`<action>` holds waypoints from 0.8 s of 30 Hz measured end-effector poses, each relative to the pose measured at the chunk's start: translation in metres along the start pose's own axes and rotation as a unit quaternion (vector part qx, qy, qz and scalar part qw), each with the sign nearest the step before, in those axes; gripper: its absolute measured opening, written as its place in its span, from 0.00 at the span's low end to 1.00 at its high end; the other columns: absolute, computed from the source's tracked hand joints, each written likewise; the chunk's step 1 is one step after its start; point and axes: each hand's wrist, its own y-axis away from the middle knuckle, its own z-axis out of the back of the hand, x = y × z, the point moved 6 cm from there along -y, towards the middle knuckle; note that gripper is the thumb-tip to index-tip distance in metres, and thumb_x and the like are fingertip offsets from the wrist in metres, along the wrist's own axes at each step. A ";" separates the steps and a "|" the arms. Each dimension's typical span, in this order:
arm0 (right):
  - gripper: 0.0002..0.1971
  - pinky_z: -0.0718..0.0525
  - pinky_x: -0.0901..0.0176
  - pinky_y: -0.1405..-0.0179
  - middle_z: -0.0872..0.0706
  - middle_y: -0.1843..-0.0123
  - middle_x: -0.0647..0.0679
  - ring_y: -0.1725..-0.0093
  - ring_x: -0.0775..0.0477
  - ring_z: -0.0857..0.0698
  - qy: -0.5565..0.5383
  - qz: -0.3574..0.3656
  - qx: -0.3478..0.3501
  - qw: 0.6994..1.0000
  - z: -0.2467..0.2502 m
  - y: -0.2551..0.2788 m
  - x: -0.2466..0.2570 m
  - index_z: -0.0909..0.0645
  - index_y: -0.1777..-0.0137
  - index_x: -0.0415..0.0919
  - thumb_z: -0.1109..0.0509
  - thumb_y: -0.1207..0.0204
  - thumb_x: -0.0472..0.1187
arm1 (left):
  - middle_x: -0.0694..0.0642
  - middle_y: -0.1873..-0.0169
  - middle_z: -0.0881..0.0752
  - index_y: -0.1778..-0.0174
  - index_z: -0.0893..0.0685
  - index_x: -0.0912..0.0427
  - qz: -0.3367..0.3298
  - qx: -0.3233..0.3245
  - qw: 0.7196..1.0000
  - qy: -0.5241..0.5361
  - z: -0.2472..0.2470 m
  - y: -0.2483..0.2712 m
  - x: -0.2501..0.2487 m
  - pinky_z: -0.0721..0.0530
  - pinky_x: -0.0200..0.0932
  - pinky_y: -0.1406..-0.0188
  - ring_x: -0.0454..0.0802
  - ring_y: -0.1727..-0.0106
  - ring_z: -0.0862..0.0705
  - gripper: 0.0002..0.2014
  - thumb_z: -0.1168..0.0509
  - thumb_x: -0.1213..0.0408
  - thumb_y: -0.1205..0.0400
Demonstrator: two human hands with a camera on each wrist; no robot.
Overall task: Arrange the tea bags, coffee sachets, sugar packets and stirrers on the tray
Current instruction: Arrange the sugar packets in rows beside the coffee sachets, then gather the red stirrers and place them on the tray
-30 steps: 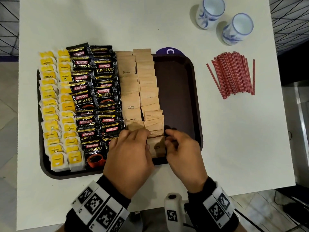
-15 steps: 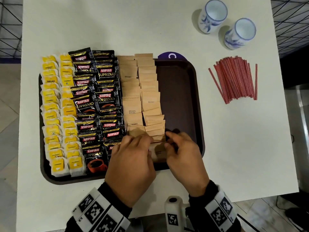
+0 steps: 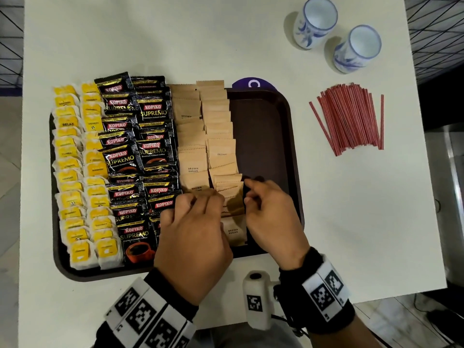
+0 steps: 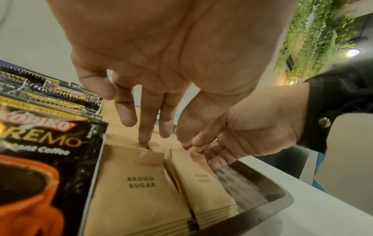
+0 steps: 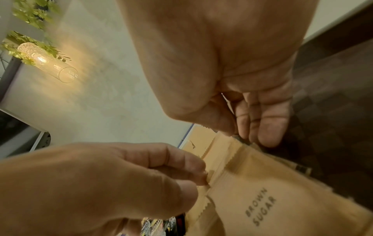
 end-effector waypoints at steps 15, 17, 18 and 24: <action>0.40 0.18 0.55 0.36 0.21 0.34 0.51 0.37 0.52 0.19 -0.050 -0.118 -0.195 0.973 0.119 -0.029 -0.044 0.28 0.23 0.46 0.19 0.33 0.60 | 0.47 0.38 0.18 0.37 0.19 0.49 0.011 -0.023 1.000 0.016 0.016 -0.001 -0.003 0.31 0.56 0.47 0.54 0.37 0.30 0.22 0.38 0.57 0.28; 0.52 0.25 0.45 0.26 0.27 0.28 0.44 0.27 0.41 0.27 0.003 -0.168 -0.215 0.962 0.154 -0.051 -0.068 0.33 0.20 0.41 0.17 0.39 0.64 | 0.48 0.41 0.17 0.39 0.18 0.51 -0.010 -0.026 0.999 0.040 0.014 -0.007 -0.005 0.28 0.55 0.47 0.53 0.40 0.28 0.20 0.38 0.59 0.27; 0.57 0.29 0.44 0.23 0.30 0.25 0.41 0.23 0.37 0.31 0.029 -0.193 -0.210 0.958 0.165 -0.063 -0.078 0.37 0.18 0.39 0.16 0.42 0.66 | 0.49 0.42 0.16 0.40 0.17 0.52 -0.024 -0.025 0.998 0.059 0.014 -0.010 -0.007 0.25 0.54 0.46 0.53 0.42 0.26 0.18 0.37 0.62 0.27; 0.77 0.40 0.29 0.19 0.46 0.14 0.36 0.15 0.32 0.46 0.101 -0.273 -0.140 0.946 0.187 -0.112 -0.107 0.55 0.13 0.36 0.16 0.53 0.73 | 0.47 0.48 0.14 0.38 0.17 0.51 -0.073 -0.016 0.984 0.164 0.020 -0.038 -0.043 0.14 0.46 0.52 0.47 0.50 0.14 0.17 0.31 0.67 0.23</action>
